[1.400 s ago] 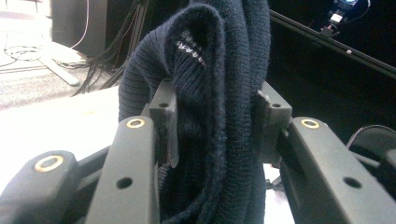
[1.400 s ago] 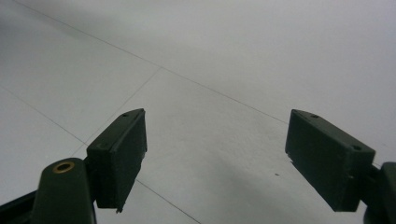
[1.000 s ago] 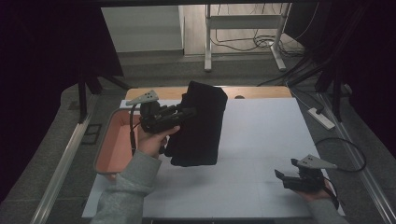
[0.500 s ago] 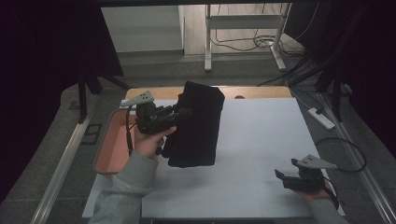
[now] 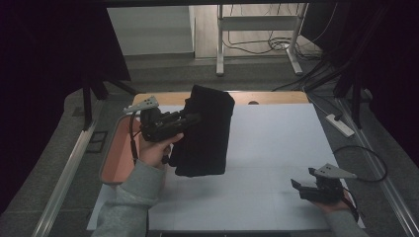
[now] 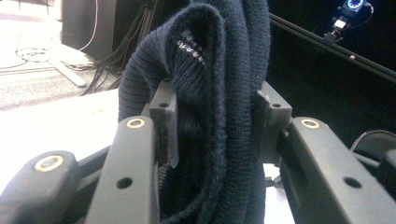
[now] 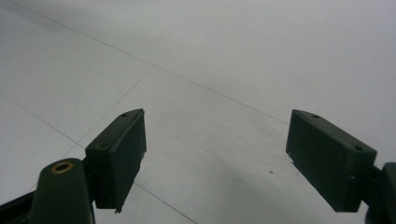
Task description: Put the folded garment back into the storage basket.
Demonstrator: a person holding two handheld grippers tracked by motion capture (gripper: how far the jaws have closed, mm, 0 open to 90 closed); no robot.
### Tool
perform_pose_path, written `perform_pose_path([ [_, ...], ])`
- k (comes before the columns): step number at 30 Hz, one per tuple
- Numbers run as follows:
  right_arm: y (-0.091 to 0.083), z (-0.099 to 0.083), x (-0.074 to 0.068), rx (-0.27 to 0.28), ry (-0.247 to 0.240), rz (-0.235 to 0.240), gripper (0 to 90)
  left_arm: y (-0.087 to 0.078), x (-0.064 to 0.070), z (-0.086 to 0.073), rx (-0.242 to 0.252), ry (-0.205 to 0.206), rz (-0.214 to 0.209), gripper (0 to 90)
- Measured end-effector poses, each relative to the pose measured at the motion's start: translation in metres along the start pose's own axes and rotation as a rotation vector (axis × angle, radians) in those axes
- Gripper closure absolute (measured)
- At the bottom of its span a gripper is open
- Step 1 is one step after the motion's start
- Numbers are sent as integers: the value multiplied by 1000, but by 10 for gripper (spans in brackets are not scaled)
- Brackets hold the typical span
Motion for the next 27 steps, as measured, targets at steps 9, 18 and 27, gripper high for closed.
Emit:
perform_pose_path([
  [9,0,0,0,-1,0,-2,209,-4,-1,2,6,1,7,592],
  [18,0,0,0,0,2,-8,205,-8,-2,4,11,2,14,592],
  [27,0,1,2,-1,9,-26,189,-14,-3,8,25,2,23,593],
])
Point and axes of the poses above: each handheld gripper's, and its own axes: y roughly forward along the jaws, z roughly out of its top, x roughly to its right, the point moved 7 cm from there along y, roughly forward along the jaws, and after that the axes turned 2 degrees about z, right-handed, at the moved point
